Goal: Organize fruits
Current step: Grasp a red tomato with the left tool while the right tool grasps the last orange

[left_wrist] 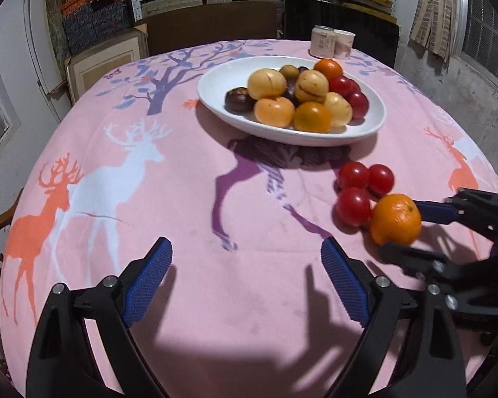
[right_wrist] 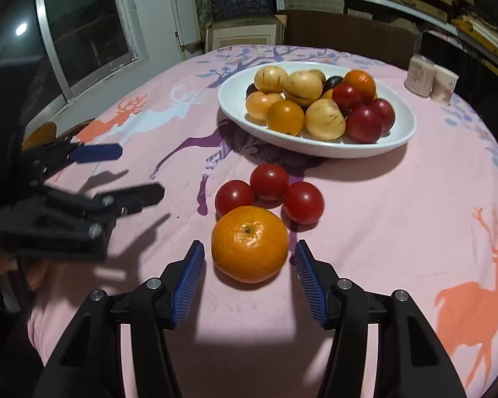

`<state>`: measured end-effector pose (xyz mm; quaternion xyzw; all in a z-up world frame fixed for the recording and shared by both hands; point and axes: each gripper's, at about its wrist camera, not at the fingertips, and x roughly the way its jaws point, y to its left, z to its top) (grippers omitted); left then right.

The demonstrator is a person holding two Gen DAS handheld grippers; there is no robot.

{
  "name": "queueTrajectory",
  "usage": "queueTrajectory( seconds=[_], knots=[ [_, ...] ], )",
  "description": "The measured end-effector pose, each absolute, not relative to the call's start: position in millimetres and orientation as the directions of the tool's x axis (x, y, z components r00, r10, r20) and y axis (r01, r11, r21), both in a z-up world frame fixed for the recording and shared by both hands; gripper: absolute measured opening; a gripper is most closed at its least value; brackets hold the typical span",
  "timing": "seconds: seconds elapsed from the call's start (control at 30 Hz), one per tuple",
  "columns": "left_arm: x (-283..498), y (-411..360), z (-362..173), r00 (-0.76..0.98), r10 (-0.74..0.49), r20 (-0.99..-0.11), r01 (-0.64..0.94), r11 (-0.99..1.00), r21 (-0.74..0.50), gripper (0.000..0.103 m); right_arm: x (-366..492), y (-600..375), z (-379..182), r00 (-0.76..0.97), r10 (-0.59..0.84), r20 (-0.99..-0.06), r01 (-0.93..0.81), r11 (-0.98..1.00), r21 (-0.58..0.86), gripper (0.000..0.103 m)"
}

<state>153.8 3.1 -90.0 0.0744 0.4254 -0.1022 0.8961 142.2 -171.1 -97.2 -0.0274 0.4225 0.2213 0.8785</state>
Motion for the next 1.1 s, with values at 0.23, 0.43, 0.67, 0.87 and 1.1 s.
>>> queueTrajectory(
  seconds=[0.23, 0.43, 0.67, 0.87, 1.1],
  knots=[
    [147, -34, -84, 0.623, -0.149, -0.768, 0.321, 0.944, 0.078, 0.089, 127, -220, -79, 0.674, 0.335, -0.659, -0.285, 0.940, 0.187, 0.046],
    [158, -74, -92, 0.635, -0.139, -0.760, 0.363, 0.922, 0.134, 0.089, 120, -264, -81, 0.705, 0.315, -0.636, -0.193, 0.947, 0.255, 0.046],
    [173, -66, -107, 0.585, -0.182, -0.790, 0.363, 0.930, 0.055, 0.048, 117, -263, -82, 0.702, 0.325, -0.634, -0.216, 0.945, 0.245, 0.047],
    [172, -63, -104, 0.597, -0.223, -0.771, 0.372, 0.928, 0.020, 0.028, 119, -272, -86, 0.695, 0.337, -0.635, -0.186, 0.938, 0.294, 0.047],
    [160, -59, -92, 0.628, -0.263, -0.733, 0.385, 0.923, -0.001, 0.028, 116, -267, -85, 0.695, 0.339, -0.634, -0.203, 0.938, 0.280, 0.047]
  ],
)
